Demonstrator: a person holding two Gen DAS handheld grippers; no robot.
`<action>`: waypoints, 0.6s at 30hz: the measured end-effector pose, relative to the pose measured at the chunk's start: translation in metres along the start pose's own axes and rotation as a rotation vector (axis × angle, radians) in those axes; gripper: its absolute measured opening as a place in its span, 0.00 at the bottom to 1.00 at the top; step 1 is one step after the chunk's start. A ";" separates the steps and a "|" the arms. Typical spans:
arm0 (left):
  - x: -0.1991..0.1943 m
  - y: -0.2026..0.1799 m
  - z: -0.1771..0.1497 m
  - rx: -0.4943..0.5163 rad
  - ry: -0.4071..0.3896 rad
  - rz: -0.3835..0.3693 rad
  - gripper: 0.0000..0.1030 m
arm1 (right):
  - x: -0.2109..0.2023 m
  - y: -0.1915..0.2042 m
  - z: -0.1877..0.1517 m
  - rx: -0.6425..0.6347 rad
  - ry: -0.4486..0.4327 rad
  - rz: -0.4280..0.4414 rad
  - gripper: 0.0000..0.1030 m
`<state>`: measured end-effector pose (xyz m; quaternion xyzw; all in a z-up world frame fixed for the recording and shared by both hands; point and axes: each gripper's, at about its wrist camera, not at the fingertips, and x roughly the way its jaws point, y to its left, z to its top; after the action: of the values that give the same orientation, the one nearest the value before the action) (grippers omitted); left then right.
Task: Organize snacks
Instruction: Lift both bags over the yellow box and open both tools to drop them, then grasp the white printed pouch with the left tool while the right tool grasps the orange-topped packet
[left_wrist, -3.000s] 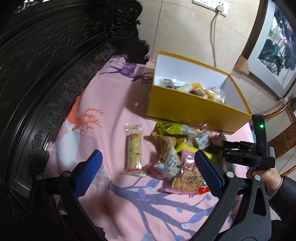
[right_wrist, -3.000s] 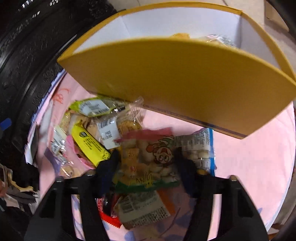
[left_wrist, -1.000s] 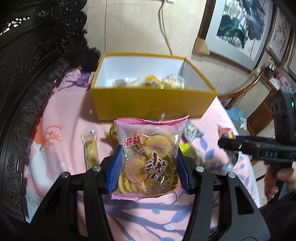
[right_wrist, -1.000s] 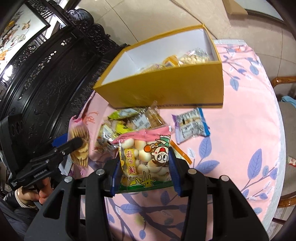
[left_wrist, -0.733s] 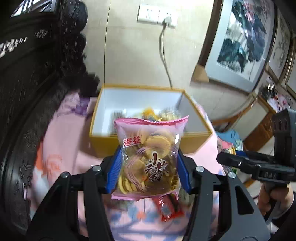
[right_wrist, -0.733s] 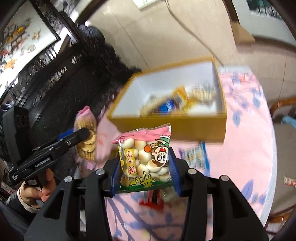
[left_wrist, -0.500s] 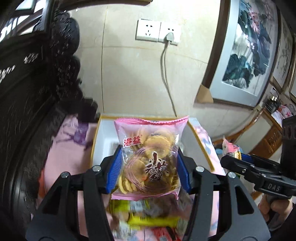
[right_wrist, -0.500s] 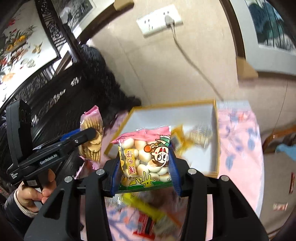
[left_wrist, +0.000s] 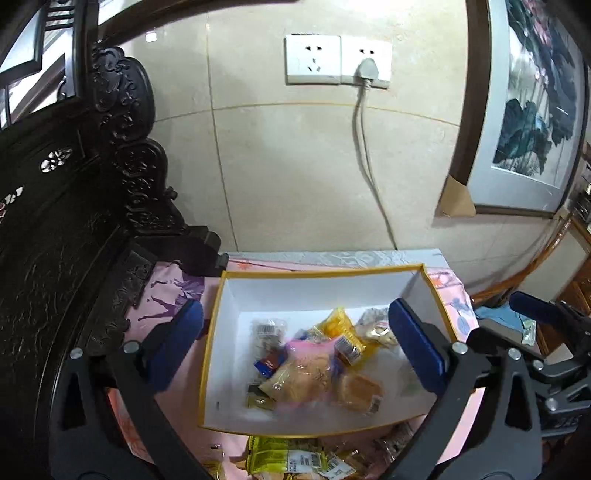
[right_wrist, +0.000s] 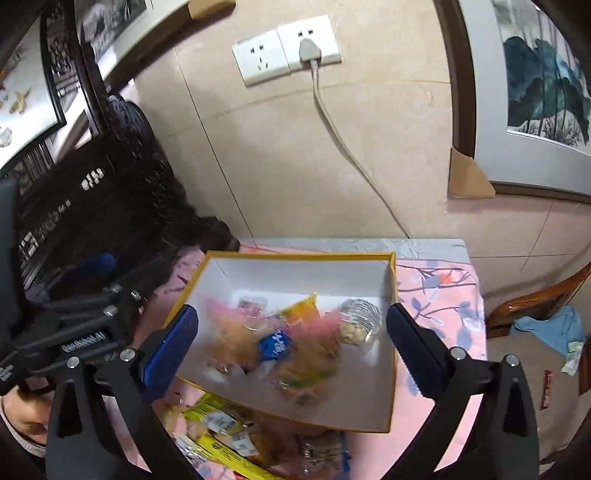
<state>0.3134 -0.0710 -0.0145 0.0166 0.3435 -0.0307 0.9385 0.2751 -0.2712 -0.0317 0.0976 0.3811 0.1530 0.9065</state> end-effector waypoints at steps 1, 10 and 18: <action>0.001 0.000 -0.002 0.000 0.008 -0.001 0.98 | 0.001 -0.001 -0.003 0.007 0.010 -0.001 0.99; -0.011 0.001 -0.013 -0.020 0.022 -0.011 0.98 | -0.008 -0.010 -0.021 0.066 0.036 0.006 0.99; -0.032 0.004 -0.033 -0.019 0.030 -0.005 0.98 | -0.030 -0.015 -0.042 0.067 0.035 -0.019 0.99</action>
<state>0.2681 -0.0635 -0.0188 0.0072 0.3579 -0.0296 0.9333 0.2280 -0.2935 -0.0454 0.1217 0.4029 0.1331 0.8973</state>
